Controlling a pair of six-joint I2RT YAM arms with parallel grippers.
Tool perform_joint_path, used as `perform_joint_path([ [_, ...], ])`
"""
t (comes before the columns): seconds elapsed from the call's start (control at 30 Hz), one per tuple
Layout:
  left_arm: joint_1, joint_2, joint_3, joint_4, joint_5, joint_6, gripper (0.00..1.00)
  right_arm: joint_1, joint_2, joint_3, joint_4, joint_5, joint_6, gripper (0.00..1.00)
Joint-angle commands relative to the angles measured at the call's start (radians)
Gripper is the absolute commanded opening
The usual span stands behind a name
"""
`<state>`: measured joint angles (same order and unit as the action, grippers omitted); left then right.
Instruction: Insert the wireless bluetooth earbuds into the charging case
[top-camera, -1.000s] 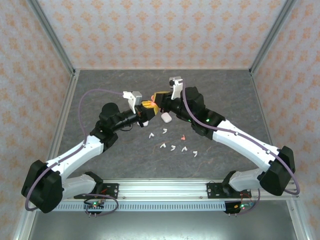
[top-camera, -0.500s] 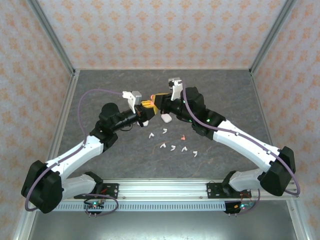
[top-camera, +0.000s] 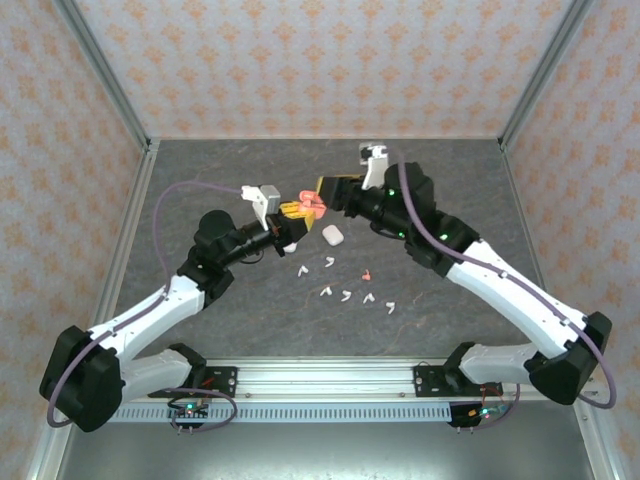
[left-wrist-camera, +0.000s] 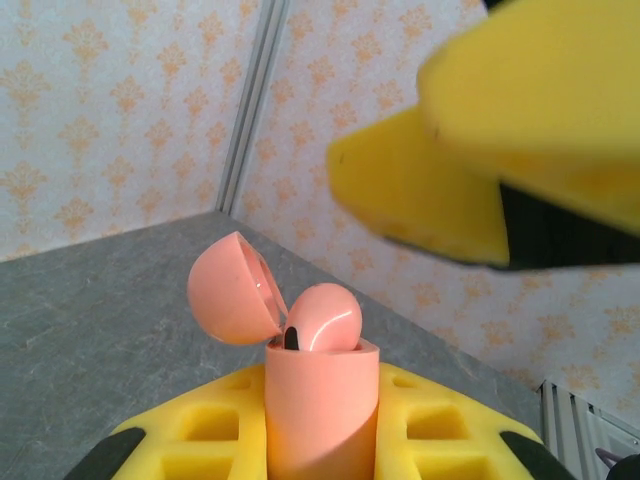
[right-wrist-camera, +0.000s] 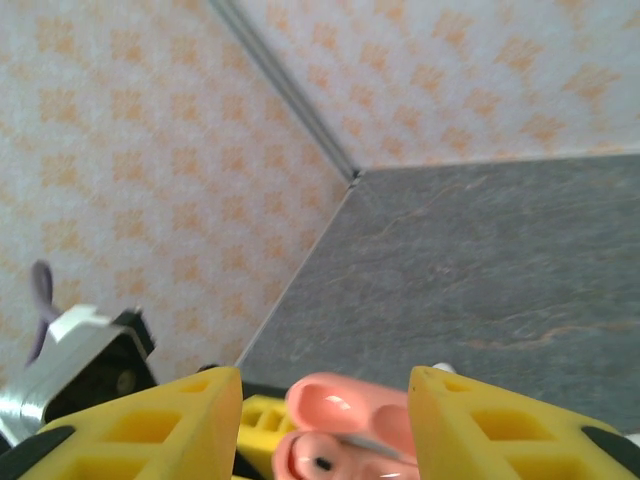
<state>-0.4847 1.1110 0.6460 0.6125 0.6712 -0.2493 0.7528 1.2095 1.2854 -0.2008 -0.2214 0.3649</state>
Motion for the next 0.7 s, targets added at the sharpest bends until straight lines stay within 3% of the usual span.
perform_joint_path([
  [0.0,-0.009,-0.043,-0.003,0.025,-0.021,0.05,0.0,-0.042,-0.067,0.056,-0.217,0.147,-0.006,0.47],
  [0.1,-0.009,-0.061,-0.003,-0.004,-0.023,0.069,0.0,-0.075,-0.096,0.017,-0.333,0.249,0.03,0.47],
  [0.3,-0.01,-0.091,0.002,-0.07,-0.016,0.104,0.0,-0.099,-0.108,-0.192,-0.431,0.332,0.139,0.45],
  [0.67,-0.009,-0.116,0.001,-0.122,-0.02,0.118,0.0,-0.099,0.156,-0.407,-0.321,0.188,0.189,0.41],
])
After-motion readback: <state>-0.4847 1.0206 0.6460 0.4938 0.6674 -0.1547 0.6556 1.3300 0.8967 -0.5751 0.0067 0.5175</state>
